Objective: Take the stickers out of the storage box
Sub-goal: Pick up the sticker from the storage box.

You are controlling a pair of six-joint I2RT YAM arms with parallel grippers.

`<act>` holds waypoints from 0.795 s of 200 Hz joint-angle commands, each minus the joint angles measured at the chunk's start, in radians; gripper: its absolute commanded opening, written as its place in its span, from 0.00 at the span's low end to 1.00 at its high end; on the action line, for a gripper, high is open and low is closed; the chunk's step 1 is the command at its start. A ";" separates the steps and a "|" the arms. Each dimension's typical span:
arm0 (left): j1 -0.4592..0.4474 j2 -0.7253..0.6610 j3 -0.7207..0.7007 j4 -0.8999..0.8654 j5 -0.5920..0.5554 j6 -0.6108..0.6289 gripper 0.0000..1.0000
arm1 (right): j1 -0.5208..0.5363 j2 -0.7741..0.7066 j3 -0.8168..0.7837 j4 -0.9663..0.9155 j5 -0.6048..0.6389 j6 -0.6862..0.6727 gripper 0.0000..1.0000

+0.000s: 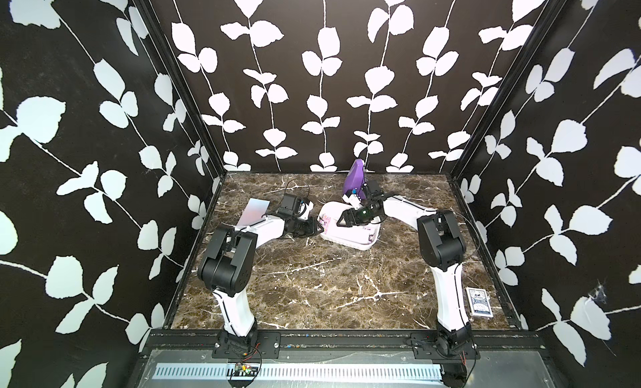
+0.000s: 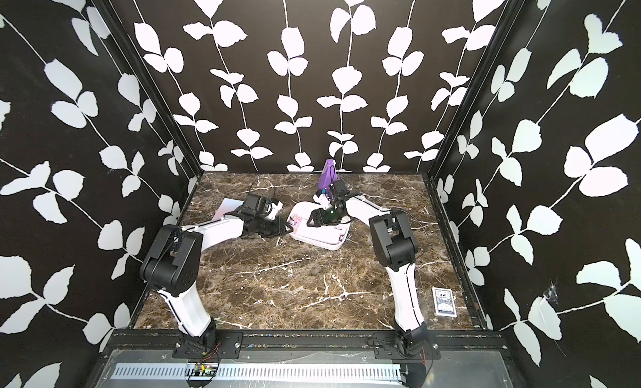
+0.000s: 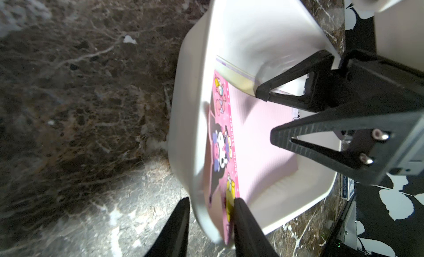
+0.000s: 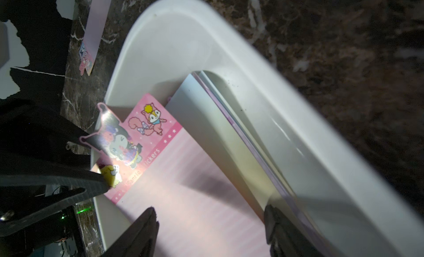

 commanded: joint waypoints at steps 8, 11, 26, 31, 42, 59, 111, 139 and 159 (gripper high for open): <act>-0.004 0.008 0.031 -0.072 -0.024 0.035 0.35 | -0.004 0.032 0.027 0.040 -0.144 0.018 0.74; -0.004 0.008 0.035 -0.075 -0.024 0.036 0.35 | -0.004 0.033 0.028 0.039 -0.152 0.019 0.74; -0.004 0.006 0.049 -0.090 -0.028 0.044 0.36 | -0.004 0.034 0.027 0.041 -0.190 0.019 0.73; -0.003 0.006 0.055 -0.094 -0.029 0.046 0.36 | -0.004 0.032 0.026 0.042 -0.194 0.020 0.73; -0.003 0.004 0.067 -0.104 -0.029 0.050 0.36 | -0.005 0.026 0.018 0.045 -0.195 0.023 0.73; -0.004 0.001 0.086 -0.119 -0.032 0.055 0.37 | -0.006 0.014 0.008 0.056 -0.198 0.030 0.73; -0.003 -0.009 0.128 -0.142 -0.037 0.056 0.46 | -0.007 0.032 0.000 0.110 -0.247 0.080 0.72; -0.003 -0.011 0.132 -0.142 -0.043 0.054 0.46 | -0.007 0.034 -0.004 0.111 -0.244 0.081 0.72; -0.002 -0.012 0.133 -0.141 -0.046 0.049 0.44 | -0.008 0.035 -0.002 0.109 -0.239 0.080 0.72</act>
